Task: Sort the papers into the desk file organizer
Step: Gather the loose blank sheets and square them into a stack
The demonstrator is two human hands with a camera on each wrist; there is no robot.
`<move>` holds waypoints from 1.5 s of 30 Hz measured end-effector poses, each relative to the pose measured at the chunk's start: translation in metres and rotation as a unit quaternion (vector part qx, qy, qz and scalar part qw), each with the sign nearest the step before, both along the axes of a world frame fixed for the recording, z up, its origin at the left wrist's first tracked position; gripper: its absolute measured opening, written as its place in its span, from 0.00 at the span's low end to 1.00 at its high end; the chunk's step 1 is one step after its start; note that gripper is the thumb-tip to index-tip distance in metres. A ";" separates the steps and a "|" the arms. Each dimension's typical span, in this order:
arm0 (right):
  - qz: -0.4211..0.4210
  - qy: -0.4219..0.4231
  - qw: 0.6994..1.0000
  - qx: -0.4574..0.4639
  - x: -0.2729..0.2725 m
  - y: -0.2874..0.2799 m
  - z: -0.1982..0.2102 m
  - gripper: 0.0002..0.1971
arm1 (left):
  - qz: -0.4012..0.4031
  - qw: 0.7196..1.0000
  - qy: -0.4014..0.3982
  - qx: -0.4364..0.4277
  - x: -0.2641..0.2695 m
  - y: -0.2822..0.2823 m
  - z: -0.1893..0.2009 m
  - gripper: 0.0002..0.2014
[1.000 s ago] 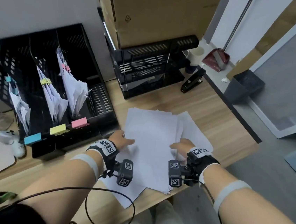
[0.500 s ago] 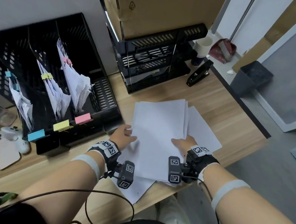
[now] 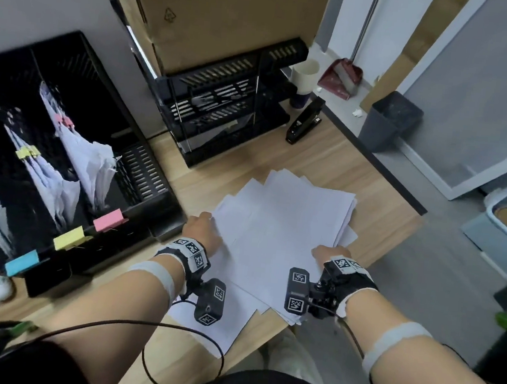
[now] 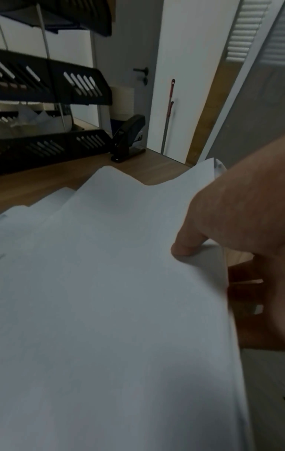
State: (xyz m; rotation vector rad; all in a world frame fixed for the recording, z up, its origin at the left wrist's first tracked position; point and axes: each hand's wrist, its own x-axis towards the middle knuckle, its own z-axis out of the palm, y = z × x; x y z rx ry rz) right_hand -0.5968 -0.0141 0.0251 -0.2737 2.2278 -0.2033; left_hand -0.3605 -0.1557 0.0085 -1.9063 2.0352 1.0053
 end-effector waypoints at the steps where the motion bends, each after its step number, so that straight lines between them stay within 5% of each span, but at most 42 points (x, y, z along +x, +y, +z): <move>1: -0.018 -0.001 1.000 -0.004 0.000 -0.003 -0.001 0.08 | -0.007 1.000 -0.007 0.001 0.000 -0.002 0.000 0.24; 4: -0.067 -0.035 0.995 -0.065 0.003 -0.006 0.003 0.15 | -0.009 1.000 -0.019 0.022 -0.003 -0.005 0.002 0.19; 8: -0.060 -0.037 0.987 -0.144 0.003 -0.008 -0.001 0.07 | 0.017 0.999 -0.001 0.046 -0.002 -0.005 0.002 0.18; 12: -0.050 -0.013 0.977 -0.207 0.000 -0.008 0.009 0.15 | 0.034 0.998 0.031 0.039 0.003 -0.001 -0.003 0.15; 22: 0.117 -0.048 0.981 -0.146 -0.008 -0.012 0.002 0.23 | 0.043 0.979 0.114 0.165 -0.021 0.011 0.011 0.19; 23: 0.111 -0.043 0.979 -0.164 -0.005 -0.011 0.002 0.26 | 0.050 0.974 0.142 0.171 -0.020 0.012 0.010 0.16; 26: 0.067 -0.067 0.965 -0.243 0.002 -0.012 0.000 0.39 | 0.111 0.953 0.221 0.175 -0.017 0.017 -0.002 0.31; 30: -0.006 -0.006 0.950 -0.312 -0.006 -0.018 0.003 0.48 | 0.139 0.930 0.314 0.132 -0.020 0.017 0.007 0.22; 33: -0.080 -0.056 0.956 -0.278 -0.025 -0.030 0.016 0.49 | 0.140 0.911 0.376 0.096 -0.023 0.004 0.039 0.22; 35: -0.100 -0.106 0.951 -0.273 -0.037 -0.044 0.028 0.45 | 0.142 0.891 0.424 0.080 -0.026 -0.006 0.067 0.23; 41: -0.075 -0.057 0.888 -0.451 -0.042 -0.092 0.130 0.04 | 0.113 0.832 0.543 -0.030 -0.039 -0.035 0.143 0.28; 45: -0.061 -0.015 0.842 -0.536 -0.040 -0.095 0.165 0.06 | 0.107 0.799 0.583 -0.101 -0.039 -0.037 0.170 0.19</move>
